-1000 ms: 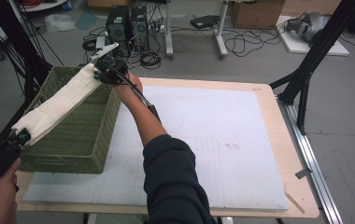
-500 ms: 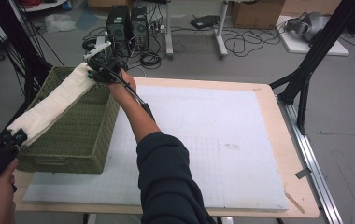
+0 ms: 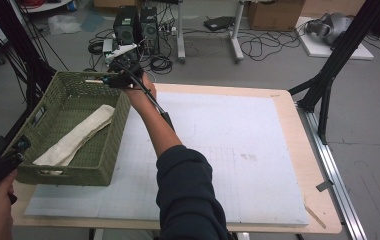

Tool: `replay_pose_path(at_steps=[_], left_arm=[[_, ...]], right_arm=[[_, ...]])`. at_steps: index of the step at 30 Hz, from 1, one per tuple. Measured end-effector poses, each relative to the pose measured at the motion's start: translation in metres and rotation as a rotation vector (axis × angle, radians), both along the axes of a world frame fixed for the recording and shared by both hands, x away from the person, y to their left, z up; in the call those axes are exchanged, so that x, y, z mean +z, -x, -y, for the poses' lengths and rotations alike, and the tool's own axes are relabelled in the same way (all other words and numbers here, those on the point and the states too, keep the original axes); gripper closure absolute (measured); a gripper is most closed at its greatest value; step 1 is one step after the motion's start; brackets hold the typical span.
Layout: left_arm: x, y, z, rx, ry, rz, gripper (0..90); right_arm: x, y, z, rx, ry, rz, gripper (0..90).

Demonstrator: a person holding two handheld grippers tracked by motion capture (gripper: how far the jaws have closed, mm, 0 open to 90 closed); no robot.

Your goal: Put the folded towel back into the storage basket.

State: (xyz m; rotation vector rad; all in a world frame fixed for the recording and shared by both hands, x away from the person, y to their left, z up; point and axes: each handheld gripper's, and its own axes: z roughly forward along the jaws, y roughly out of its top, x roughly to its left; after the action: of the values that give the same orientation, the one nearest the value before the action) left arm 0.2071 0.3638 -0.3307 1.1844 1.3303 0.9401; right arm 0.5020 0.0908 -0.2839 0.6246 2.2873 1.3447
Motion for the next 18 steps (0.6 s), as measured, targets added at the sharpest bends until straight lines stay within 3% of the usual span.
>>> replay_pose_path(at_steps=[9,18], left_arm=[[0.001,-0.012,0.02,-0.175,0.05,0.014,29.6],[0.0,-0.028,0.049,-0.296,0.021,0.001,29.2]], right_arm=[[-0.001,0.02,0.046,0.018,-0.018,-0.03,39.9],[-0.013,0.043,0.104,-0.002,-0.081,-0.038,31.7]])
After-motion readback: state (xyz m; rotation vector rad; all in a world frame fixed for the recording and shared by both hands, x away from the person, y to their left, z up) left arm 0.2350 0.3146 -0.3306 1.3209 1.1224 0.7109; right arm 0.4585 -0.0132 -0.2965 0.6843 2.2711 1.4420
